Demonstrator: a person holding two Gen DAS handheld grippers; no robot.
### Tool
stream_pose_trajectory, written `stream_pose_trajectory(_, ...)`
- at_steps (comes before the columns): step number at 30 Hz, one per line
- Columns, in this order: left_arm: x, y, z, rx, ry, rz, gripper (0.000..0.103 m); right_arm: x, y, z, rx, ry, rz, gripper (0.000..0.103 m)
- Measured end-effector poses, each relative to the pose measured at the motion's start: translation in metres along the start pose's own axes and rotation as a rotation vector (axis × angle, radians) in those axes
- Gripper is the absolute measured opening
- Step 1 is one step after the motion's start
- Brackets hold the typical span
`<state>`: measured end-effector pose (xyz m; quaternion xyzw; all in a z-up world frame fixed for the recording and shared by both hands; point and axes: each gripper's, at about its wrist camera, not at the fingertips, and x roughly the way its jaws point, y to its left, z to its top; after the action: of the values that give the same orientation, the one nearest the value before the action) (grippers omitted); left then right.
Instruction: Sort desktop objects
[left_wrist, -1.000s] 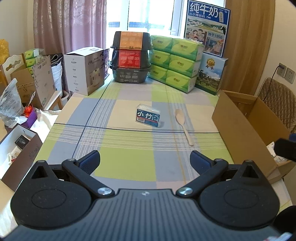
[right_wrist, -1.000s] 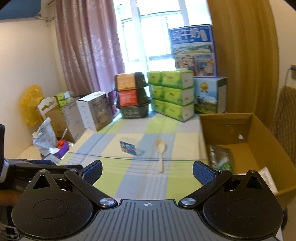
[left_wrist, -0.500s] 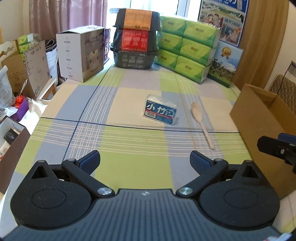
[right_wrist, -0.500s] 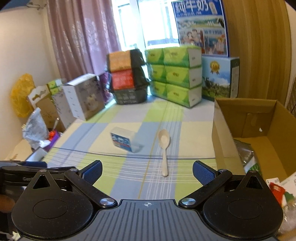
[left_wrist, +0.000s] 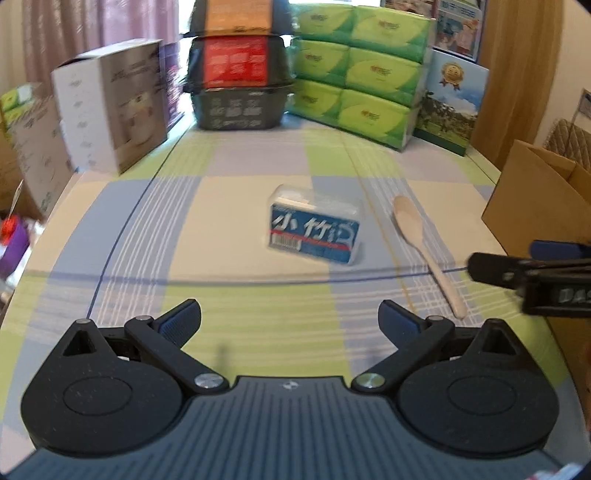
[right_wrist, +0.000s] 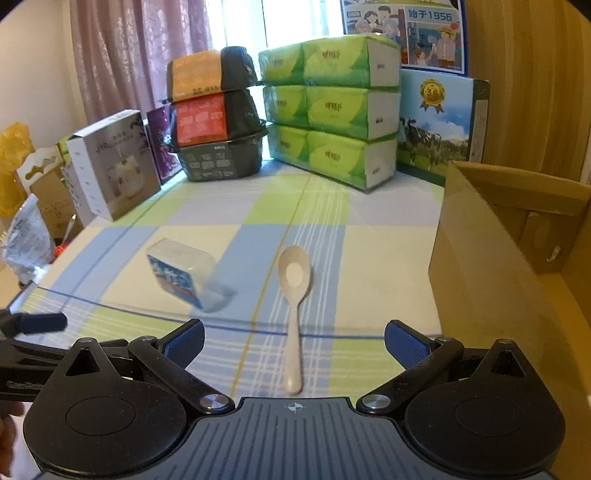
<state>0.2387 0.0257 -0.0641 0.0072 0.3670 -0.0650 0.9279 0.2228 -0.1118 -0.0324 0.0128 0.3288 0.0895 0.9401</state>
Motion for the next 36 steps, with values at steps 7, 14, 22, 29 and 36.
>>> stream_pose_trajectory(7, 0.022, -0.001, 0.012, 0.104, -0.060, -0.012, 0.100, 0.032, -0.005, 0.002, -0.026, 0.014, 0.004, 0.101)
stream_pose_trajectory(14, 0.046, 0.003, 0.019, 0.160, -0.096, -0.066, 0.100, 0.058, -0.013, 0.008, -0.014, 0.009, -0.009, 0.088)
stream_pose_trajectory(22, 0.071, -0.005, 0.027, 0.217, -0.097, -0.076, 0.099, 0.077, -0.006, 0.011, -0.104, -0.020, 0.000, 0.084)
stream_pose_trajectory(29, 0.085, 0.002, 0.031, 0.187, -0.112, -0.081, 0.093, 0.096, -0.006, 0.012, -0.110, -0.013, 0.008, 0.076)
stream_pose_trajectory(36, 0.090, 0.004, 0.033, 0.163, -0.125, -0.079, 0.093, 0.109, 0.002, 0.014, -0.133, -0.009, 0.011, 0.065)
